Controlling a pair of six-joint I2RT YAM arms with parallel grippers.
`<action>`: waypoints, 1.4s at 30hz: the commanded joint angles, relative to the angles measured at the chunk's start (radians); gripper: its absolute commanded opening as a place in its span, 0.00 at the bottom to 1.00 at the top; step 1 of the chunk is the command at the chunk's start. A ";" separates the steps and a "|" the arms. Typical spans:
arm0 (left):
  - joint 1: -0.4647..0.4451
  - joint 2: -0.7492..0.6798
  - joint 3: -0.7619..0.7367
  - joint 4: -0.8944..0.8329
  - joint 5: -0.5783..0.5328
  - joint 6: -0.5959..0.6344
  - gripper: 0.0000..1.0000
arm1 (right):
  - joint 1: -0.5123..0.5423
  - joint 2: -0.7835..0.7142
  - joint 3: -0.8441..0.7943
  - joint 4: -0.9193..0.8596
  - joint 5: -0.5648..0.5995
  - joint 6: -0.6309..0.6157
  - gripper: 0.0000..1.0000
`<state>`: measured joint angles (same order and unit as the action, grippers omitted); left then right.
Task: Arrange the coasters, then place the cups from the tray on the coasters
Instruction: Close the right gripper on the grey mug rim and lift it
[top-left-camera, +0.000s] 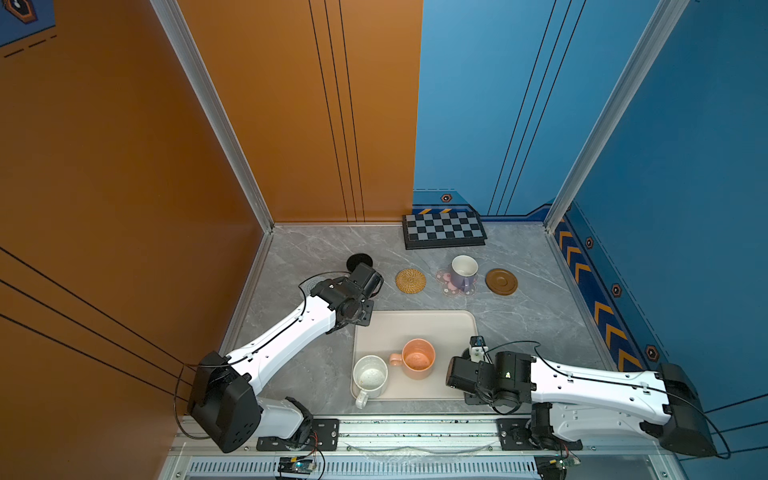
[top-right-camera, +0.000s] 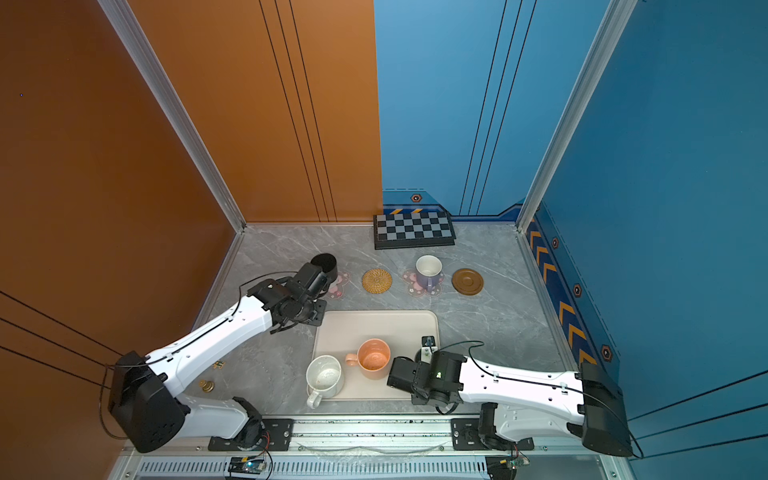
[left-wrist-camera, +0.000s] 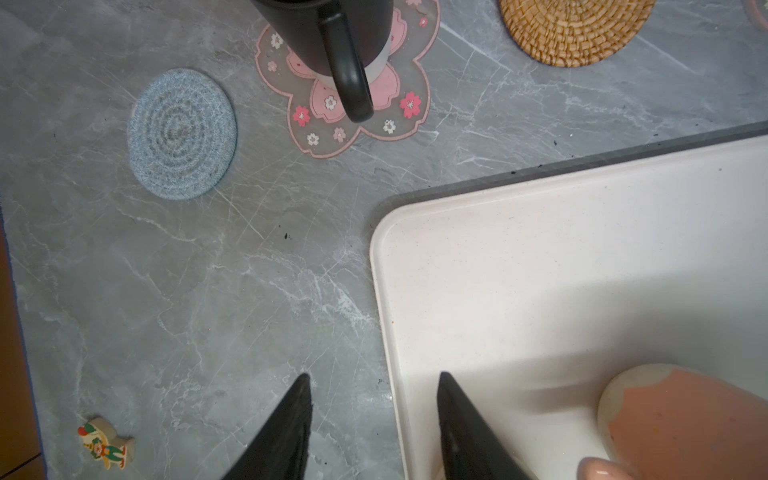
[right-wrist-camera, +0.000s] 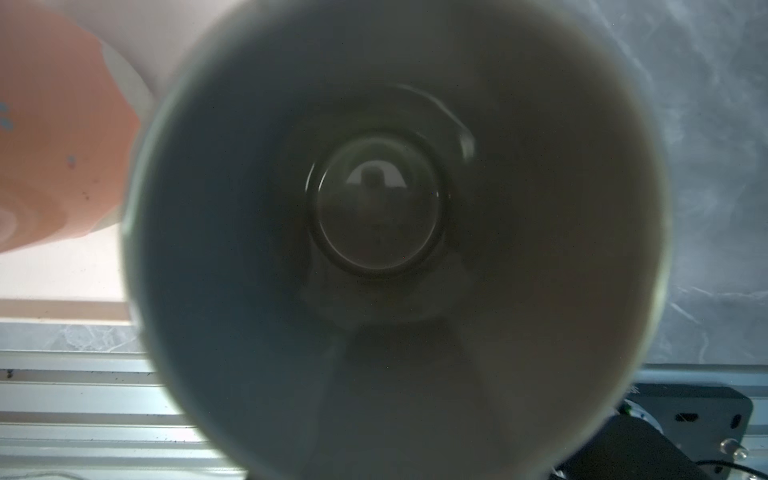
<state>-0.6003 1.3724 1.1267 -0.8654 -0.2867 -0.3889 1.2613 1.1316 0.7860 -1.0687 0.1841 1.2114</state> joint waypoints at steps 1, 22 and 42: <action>0.010 0.017 0.006 -0.018 0.020 0.000 0.50 | -0.024 -0.007 -0.017 0.017 0.032 -0.061 0.37; 0.014 0.056 0.009 -0.003 0.008 -0.035 0.48 | -0.246 0.107 -0.002 0.190 0.020 -0.547 0.26; 0.020 0.074 0.025 0.001 0.004 -0.054 0.47 | -0.407 0.172 0.046 0.349 -0.116 -0.767 0.34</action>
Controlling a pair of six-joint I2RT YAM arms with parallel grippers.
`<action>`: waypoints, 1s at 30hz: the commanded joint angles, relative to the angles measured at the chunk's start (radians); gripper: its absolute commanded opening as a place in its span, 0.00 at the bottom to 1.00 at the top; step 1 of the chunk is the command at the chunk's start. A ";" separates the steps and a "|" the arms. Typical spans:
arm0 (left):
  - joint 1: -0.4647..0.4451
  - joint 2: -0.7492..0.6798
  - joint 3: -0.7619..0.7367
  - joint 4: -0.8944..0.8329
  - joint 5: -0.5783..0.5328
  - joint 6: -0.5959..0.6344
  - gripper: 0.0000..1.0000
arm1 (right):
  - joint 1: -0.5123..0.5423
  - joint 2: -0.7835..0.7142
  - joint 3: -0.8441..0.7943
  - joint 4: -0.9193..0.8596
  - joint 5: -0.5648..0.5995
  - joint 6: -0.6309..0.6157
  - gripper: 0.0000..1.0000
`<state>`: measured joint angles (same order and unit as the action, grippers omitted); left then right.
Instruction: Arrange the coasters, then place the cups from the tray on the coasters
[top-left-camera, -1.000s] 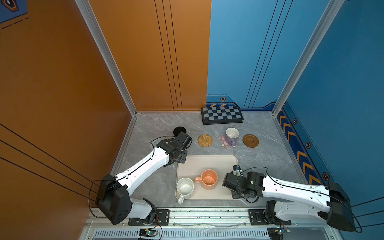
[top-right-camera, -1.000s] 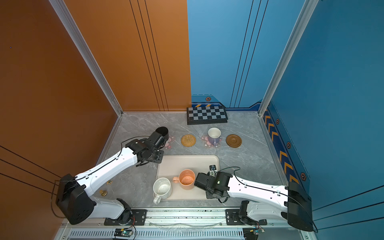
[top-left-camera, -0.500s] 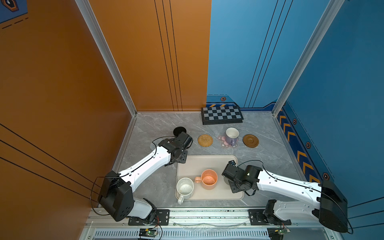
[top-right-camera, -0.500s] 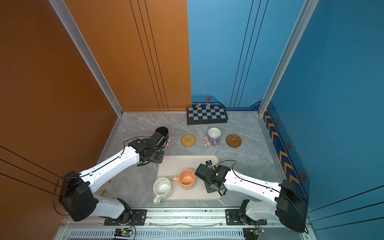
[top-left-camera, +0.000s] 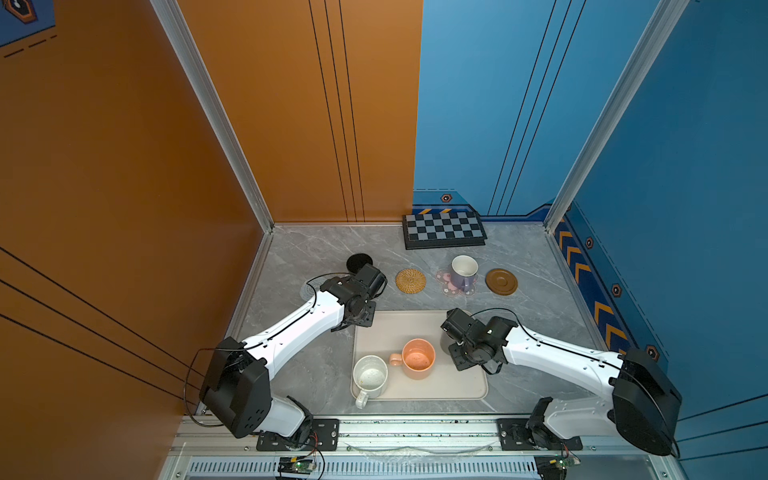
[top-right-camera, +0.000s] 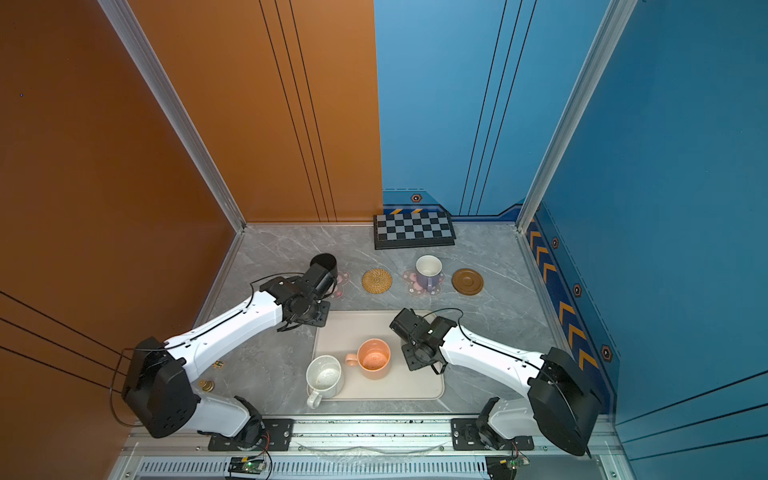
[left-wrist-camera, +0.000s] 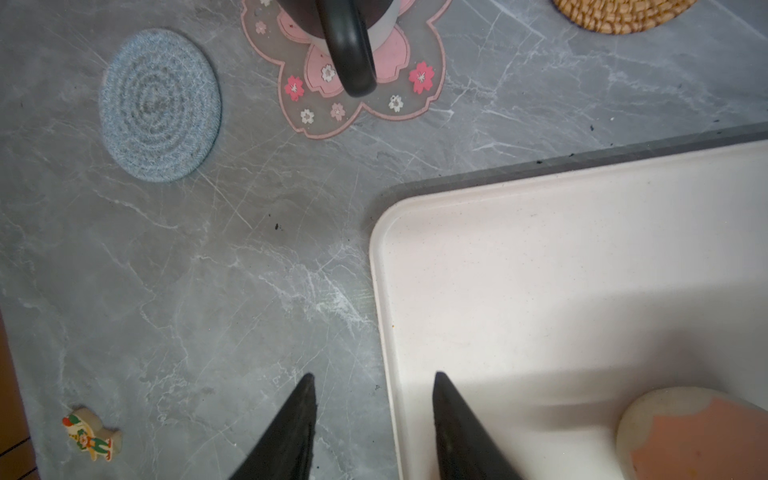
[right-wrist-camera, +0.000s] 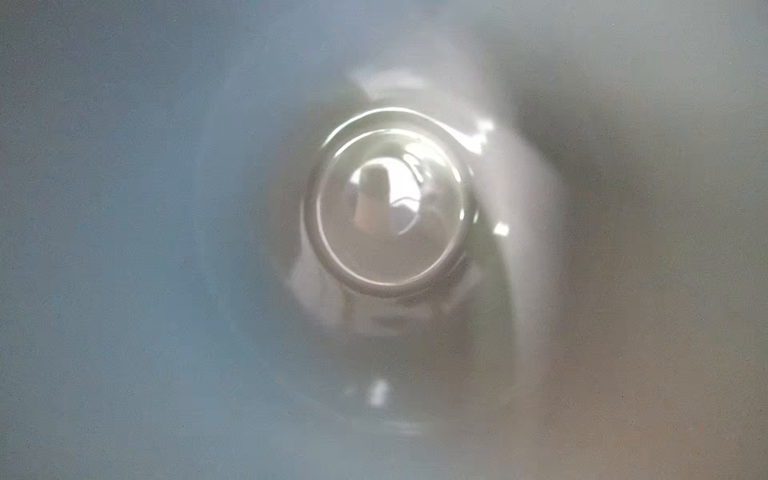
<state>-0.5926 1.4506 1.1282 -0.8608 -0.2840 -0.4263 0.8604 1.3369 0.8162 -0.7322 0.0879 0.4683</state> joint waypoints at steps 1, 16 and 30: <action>0.012 -0.005 0.023 -0.004 0.001 -0.018 0.47 | -0.009 -0.053 0.010 0.010 -0.014 -0.020 0.34; 0.011 -0.010 0.025 -0.004 0.012 -0.022 0.47 | -0.072 -0.129 -0.029 -0.010 -0.026 0.010 0.33; 0.011 -0.056 0.002 -0.005 0.009 -0.031 0.47 | -0.068 -0.035 0.018 0.027 -0.008 -0.002 0.26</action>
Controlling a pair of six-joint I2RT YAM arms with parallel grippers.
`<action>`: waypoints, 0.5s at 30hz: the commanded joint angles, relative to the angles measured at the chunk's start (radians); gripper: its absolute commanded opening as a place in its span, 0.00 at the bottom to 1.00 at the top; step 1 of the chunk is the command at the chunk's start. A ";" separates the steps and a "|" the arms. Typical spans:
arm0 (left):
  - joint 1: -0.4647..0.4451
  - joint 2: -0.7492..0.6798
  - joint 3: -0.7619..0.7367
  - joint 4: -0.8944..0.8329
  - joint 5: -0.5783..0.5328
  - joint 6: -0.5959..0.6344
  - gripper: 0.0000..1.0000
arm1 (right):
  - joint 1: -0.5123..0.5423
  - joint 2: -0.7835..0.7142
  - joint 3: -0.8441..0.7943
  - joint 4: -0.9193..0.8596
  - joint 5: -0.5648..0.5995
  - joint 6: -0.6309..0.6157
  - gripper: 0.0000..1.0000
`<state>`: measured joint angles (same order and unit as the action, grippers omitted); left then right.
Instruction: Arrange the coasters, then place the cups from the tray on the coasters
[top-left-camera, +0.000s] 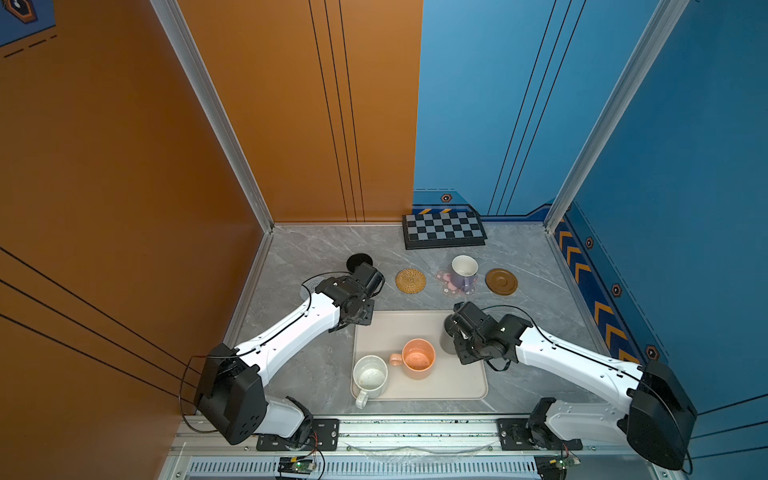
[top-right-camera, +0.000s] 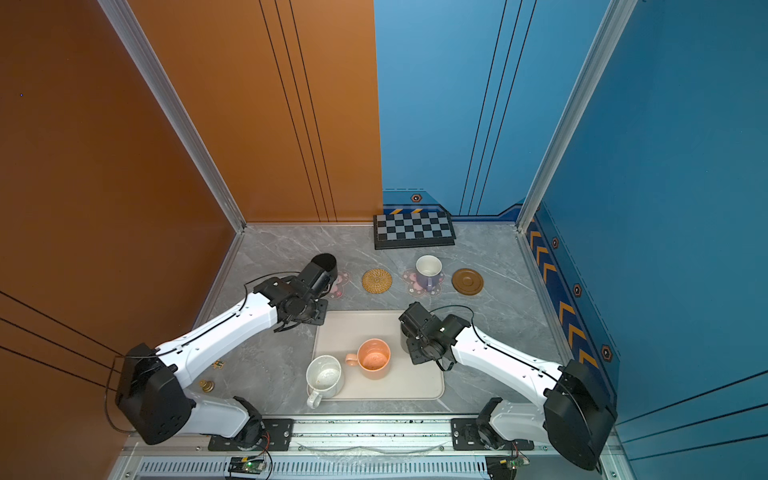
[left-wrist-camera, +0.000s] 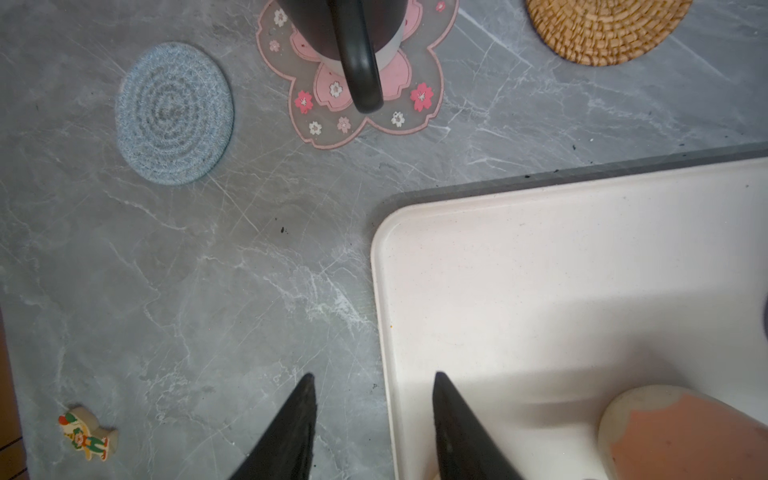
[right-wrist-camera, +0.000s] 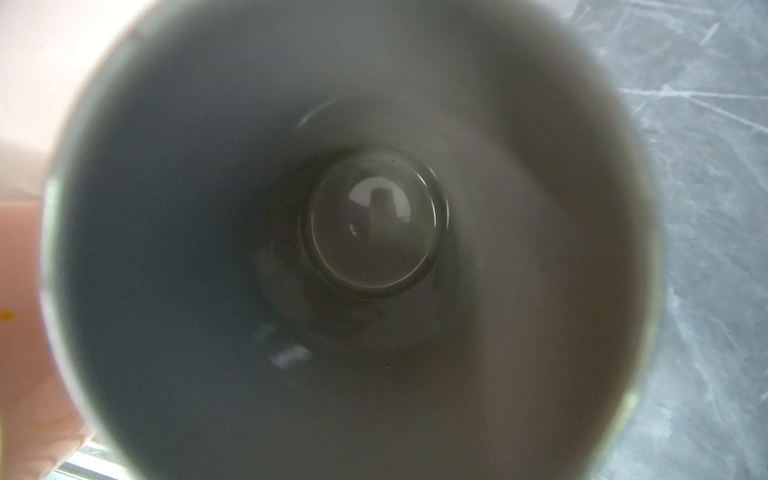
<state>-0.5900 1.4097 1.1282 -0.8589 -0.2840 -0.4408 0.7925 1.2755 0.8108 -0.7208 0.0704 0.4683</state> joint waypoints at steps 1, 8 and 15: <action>0.008 -0.017 0.001 -0.007 0.009 -0.017 0.47 | 0.000 0.035 0.025 0.015 0.011 -0.002 0.24; 0.010 -0.015 0.004 -0.006 0.010 -0.019 0.47 | 0.005 0.052 0.034 0.015 0.018 -0.001 0.11; 0.010 -0.019 -0.007 -0.005 0.010 -0.027 0.47 | 0.012 0.012 0.031 0.014 0.051 -0.003 0.00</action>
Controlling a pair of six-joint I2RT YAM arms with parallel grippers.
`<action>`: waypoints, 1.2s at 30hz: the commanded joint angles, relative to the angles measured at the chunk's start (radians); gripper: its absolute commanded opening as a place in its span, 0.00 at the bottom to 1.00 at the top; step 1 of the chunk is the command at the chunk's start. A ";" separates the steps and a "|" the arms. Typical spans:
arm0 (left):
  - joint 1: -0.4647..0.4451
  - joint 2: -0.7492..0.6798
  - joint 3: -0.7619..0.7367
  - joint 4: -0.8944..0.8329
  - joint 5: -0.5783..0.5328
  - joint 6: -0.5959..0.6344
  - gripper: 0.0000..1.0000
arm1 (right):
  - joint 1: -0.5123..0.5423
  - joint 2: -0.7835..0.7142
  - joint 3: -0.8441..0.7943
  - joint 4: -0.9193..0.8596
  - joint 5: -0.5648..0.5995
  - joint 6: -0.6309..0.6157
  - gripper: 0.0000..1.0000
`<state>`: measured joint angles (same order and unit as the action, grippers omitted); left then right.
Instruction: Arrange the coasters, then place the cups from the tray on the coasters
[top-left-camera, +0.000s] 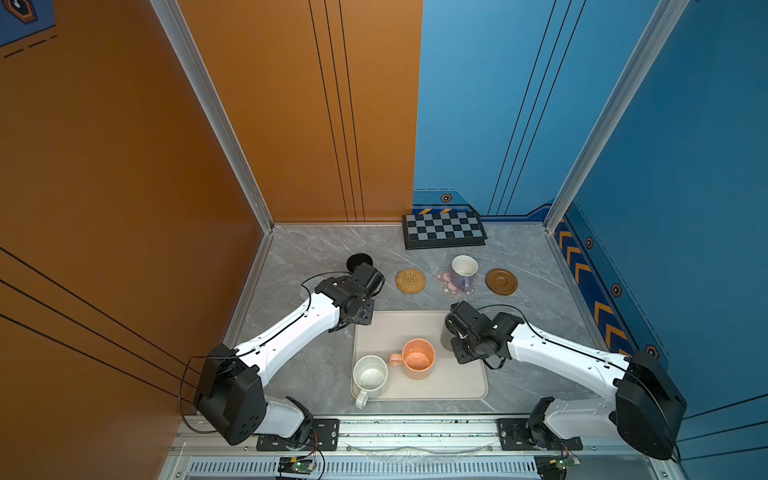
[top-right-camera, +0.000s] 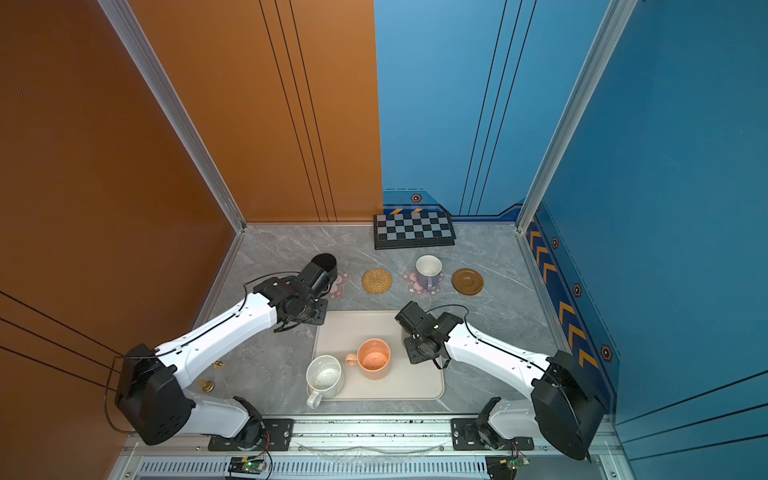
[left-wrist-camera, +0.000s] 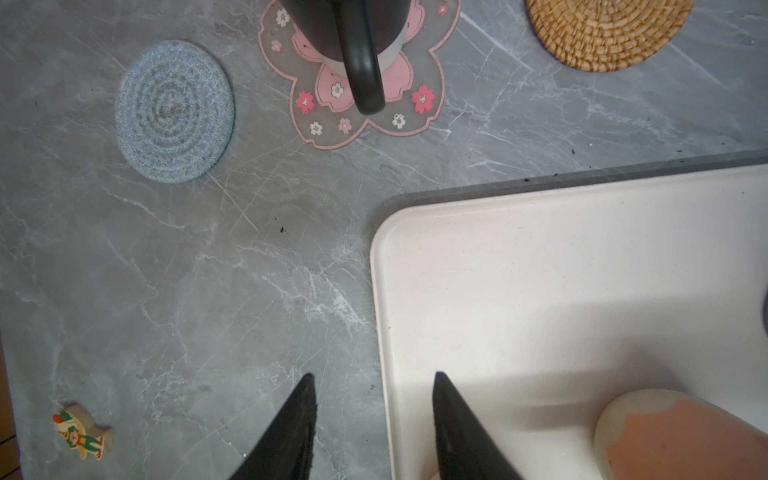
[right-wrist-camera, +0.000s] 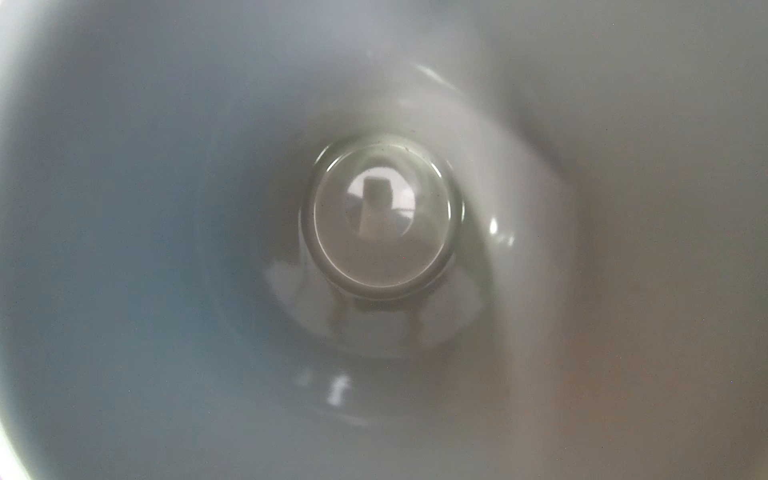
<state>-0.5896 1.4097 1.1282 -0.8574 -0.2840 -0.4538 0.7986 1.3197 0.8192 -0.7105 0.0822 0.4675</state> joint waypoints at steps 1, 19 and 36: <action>0.010 -0.020 -0.009 -0.007 0.010 -0.014 0.47 | 0.005 -0.041 0.024 0.003 0.049 -0.003 0.00; 0.010 -0.024 -0.022 -0.006 -0.004 -0.038 0.47 | -0.017 -0.133 0.046 0.029 0.122 -0.065 0.00; 0.010 -0.032 -0.027 -0.004 -0.011 -0.033 0.47 | 0.015 -0.182 -0.088 0.028 0.002 0.053 0.25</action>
<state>-0.5896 1.4044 1.1088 -0.8570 -0.2848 -0.4728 0.8074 1.1667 0.7452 -0.6628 0.1143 0.4812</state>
